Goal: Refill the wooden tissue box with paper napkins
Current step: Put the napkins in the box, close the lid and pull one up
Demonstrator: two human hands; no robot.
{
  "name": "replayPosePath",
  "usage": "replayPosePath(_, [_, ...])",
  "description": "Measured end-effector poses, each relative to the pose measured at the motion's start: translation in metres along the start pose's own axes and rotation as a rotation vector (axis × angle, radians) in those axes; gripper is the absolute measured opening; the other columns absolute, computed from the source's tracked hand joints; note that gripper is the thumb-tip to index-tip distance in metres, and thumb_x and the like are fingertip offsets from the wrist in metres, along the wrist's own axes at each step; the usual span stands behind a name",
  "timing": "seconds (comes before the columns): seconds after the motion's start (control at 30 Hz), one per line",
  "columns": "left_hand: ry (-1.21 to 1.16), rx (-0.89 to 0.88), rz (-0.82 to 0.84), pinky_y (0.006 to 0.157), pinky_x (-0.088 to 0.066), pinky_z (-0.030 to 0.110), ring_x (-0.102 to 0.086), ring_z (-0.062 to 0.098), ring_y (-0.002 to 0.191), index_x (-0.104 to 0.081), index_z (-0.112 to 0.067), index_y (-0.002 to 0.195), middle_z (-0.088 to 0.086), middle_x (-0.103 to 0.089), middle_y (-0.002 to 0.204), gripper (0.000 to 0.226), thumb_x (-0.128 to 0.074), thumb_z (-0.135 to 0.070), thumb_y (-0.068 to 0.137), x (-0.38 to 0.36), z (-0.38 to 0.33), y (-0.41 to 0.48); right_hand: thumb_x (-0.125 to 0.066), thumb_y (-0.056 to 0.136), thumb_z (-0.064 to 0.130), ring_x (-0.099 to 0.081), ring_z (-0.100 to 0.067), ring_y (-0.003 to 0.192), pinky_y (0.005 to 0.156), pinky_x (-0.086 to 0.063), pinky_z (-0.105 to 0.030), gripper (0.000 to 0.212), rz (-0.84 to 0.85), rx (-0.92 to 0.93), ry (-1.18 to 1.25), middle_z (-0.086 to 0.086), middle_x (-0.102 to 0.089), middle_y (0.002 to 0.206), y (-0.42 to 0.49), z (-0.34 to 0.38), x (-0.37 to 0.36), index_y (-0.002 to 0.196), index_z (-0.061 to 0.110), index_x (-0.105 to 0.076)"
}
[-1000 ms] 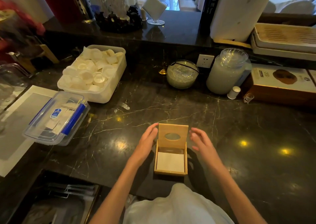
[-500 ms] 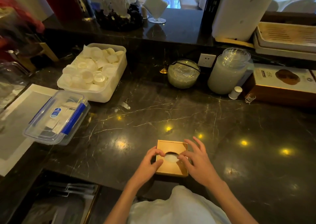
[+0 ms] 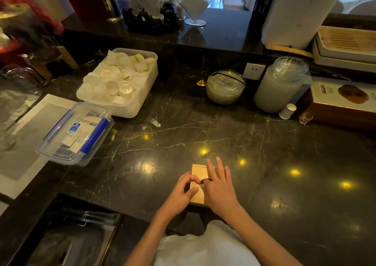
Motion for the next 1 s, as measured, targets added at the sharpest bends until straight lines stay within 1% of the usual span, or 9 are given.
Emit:
replayPosePath(0.1, [-0.007,-0.002,-0.007,0.12,-0.026,0.048,-0.036,0.01,0.14,-0.06,-0.035,0.101,-0.013,-0.043,0.142,0.023,-0.059,-0.013,0.092,0.0,0.002,0.001,-0.061,0.092,0.031,0.003,-0.04,0.148,0.117,-0.008,-0.059,0.019,-0.046,-0.019,-0.009,-0.014,-0.022,0.16,-0.002,-0.001,0.005,0.093,0.018,-0.074])
replayPosePath(0.2, [-0.016,0.001,-0.008,0.119,-0.027,0.049,-0.036,0.01,0.14,-0.06,-0.037,0.1,-0.014,-0.042,0.142,0.023,-0.059,-0.015,0.093,0.001,0.002,0.0,-0.062,0.091,0.026,0.003,-0.039,0.15,0.118,-0.001,-0.053,0.016,-0.033,-0.032,0.009,-0.013,-0.023,0.161,-0.006,-0.004,0.006,0.102,0.022,-0.073])
replayPosePath(0.33, [-0.023,0.036,-0.003,0.12,-0.026,0.047,-0.034,0.011,0.14,-0.061,-0.039,0.101,-0.014,-0.039,0.145,0.022,-0.058,-0.018,0.095,0.001,0.004,-0.002,-0.067,0.089,0.025,-0.006,-0.036,0.15,0.119,-0.007,-0.048,0.017,-0.037,-0.065,0.035,-0.011,-0.033,0.157,-0.006,-0.006,0.014,0.103,0.022,-0.075])
replayPosePath(0.43, [-0.031,0.037,-0.005,0.12,-0.025,0.048,-0.033,0.011,0.141,-0.061,-0.039,0.102,-0.012,-0.038,0.147,0.021,-0.058,-0.019,0.095,0.001,0.004,-0.003,-0.066,0.09,0.024,-0.002,-0.034,0.151,0.12,-0.003,-0.047,0.02,-0.012,-0.066,0.04,-0.011,-0.029,0.158,-0.002,-0.006,0.014,0.107,0.021,-0.074])
replayPosePath(0.53, [-0.036,0.027,-0.008,0.12,-0.025,0.049,-0.033,0.01,0.142,-0.061,-0.038,0.103,-0.011,-0.039,0.147,0.02,-0.058,-0.02,0.095,0.0,0.005,-0.003,-0.066,0.089,0.024,0.0,-0.034,0.151,0.118,0.002,-0.045,0.017,-0.007,-0.083,0.029,-0.012,-0.028,0.159,0.0,-0.006,0.014,0.103,0.02,-0.075])
replayPosePath(0.63, [-0.039,0.028,-0.014,0.12,-0.024,0.049,-0.031,0.009,0.143,-0.061,-0.038,0.104,-0.01,-0.039,0.148,0.021,-0.058,-0.02,0.095,0.001,0.005,-0.003,-0.069,0.087,0.022,-0.003,-0.033,0.151,0.12,-0.003,-0.046,0.015,-0.015,-0.091,0.03,-0.013,-0.029,0.158,0.003,-0.006,0.015,0.1,0.018,-0.074])
replayPosePath(0.73, [-0.035,0.028,-0.016,0.121,-0.023,0.048,-0.029,0.008,0.143,-0.061,-0.038,0.104,-0.01,-0.04,0.147,0.021,-0.058,-0.019,0.095,0.001,0.005,-0.004,-0.068,0.087,0.02,-0.001,-0.031,0.151,0.121,-0.007,-0.046,0.02,-0.005,-0.068,0.028,-0.012,-0.029,0.159,0.003,-0.004,0.012,0.106,0.015,-0.072])
replayPosePath(0.9, [-0.031,0.032,-0.021,0.121,-0.023,0.046,-0.028,0.006,0.142,-0.061,-0.039,0.103,-0.011,-0.04,0.147,0.021,-0.057,-0.019,0.096,0.001,0.002,-0.006,-0.065,0.089,0.018,0.002,-0.029,0.151,0.121,-0.008,-0.046,0.02,0.002,-0.02,0.027,-0.01,-0.025,0.16,0.003,-0.002,0.013,0.107,0.013,-0.072])
replayPosePath(1.0, [-0.034,0.032,-0.028,0.121,-0.023,0.044,-0.03,0.008,0.142,-0.061,-0.038,0.102,-0.011,-0.039,0.148,0.022,-0.056,-0.017,0.096,0.0,0.0,-0.007,-0.063,0.091,0.023,0.005,-0.029,0.151,0.122,-0.005,-0.047,0.017,0.004,-0.006,0.019,-0.009,-0.019,0.162,0.004,-0.001,0.013,0.104,0.018,-0.074])
Point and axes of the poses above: each hand's wrist, its own y-axis towards the middle knuckle, its own x-axis out of the back of the hand, z = x × y, the point moved 10 cm from there along y, towards the middle knuckle
